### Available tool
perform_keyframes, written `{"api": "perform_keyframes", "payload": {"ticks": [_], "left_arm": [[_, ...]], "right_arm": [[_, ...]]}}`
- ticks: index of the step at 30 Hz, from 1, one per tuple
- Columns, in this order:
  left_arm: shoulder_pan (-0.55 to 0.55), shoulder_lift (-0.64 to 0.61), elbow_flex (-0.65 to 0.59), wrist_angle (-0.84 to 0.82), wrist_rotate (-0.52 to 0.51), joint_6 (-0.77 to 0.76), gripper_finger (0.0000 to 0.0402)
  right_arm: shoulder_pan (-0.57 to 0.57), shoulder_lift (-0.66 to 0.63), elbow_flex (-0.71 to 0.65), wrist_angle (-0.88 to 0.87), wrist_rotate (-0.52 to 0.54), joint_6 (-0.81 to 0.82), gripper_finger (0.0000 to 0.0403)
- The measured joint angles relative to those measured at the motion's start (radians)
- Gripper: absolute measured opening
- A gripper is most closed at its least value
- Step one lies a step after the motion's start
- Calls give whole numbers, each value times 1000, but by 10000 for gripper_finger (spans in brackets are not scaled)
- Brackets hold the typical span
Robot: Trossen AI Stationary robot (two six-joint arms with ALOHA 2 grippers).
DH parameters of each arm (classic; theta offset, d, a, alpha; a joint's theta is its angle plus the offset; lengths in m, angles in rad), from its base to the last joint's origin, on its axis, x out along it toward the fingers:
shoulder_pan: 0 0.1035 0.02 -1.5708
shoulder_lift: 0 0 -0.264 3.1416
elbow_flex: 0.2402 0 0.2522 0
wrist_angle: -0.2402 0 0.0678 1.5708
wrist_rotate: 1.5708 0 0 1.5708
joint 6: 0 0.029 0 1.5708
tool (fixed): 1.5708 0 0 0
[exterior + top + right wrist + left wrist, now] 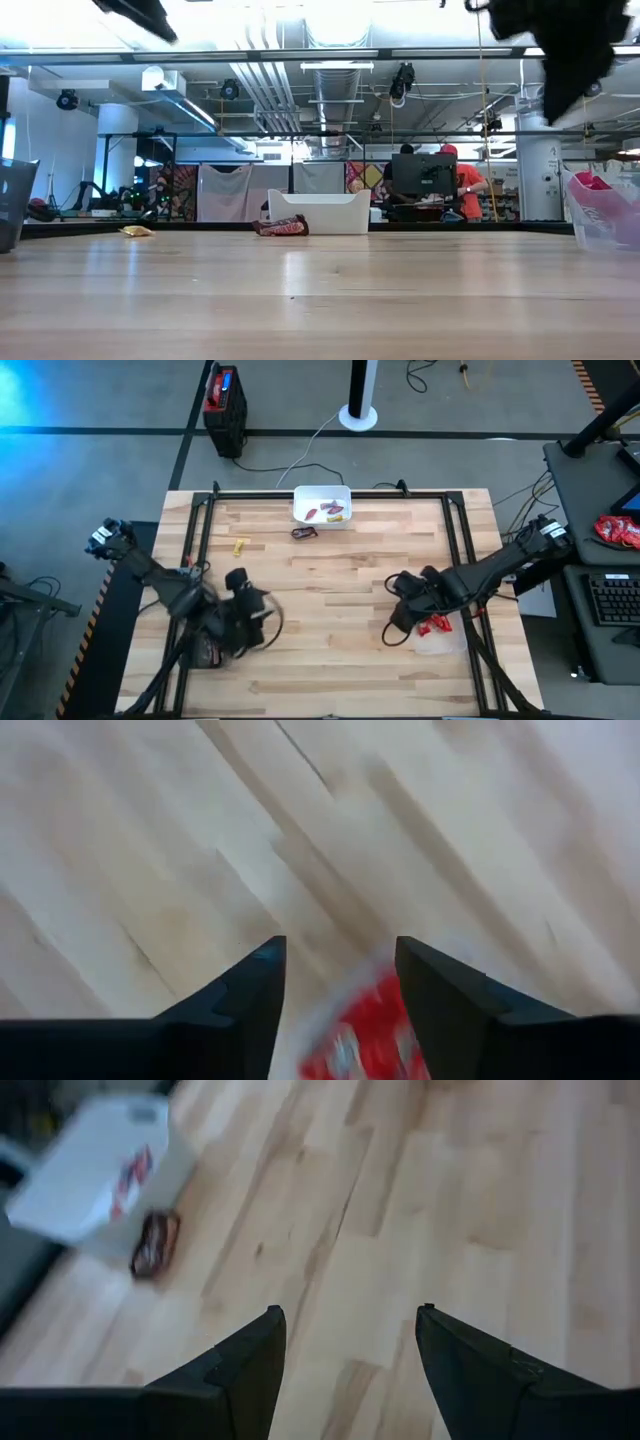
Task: Sort candy by brand, put in halloween buckets
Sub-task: Put the yellow candy into the white bin
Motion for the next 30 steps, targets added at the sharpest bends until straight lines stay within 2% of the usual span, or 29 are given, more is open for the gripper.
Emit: {"api": "perform_keyframes", "payload": {"ticks": [5, 11, 16, 19, 24, 30], "left_arm": [[231, 0, -3, -30, 183, -3, 207], [603, -2, -36, -277, 232, -1, 207], [923, -2, -126, -274, 275, 141, 207], [1059, -2, -208, -200, 308, 186, 207], [1142, -3, -327, -22, 388, 245, 207], [1149, -2, -391, 20, 409, 235, 207]], "right_arm": [[-1, 0, -6, 153, 155, -170, 200], [-1, 0, -10, 203, 357, -241, 203], [-1, -1, -12, 226, 408, -285, 203], [-1, -1, -13, 223, 411, -290, 203], [-1, -1, -15, 222, 411, -293, 203], [-1, -1, -15, 223, 411, -293, 203]]}}
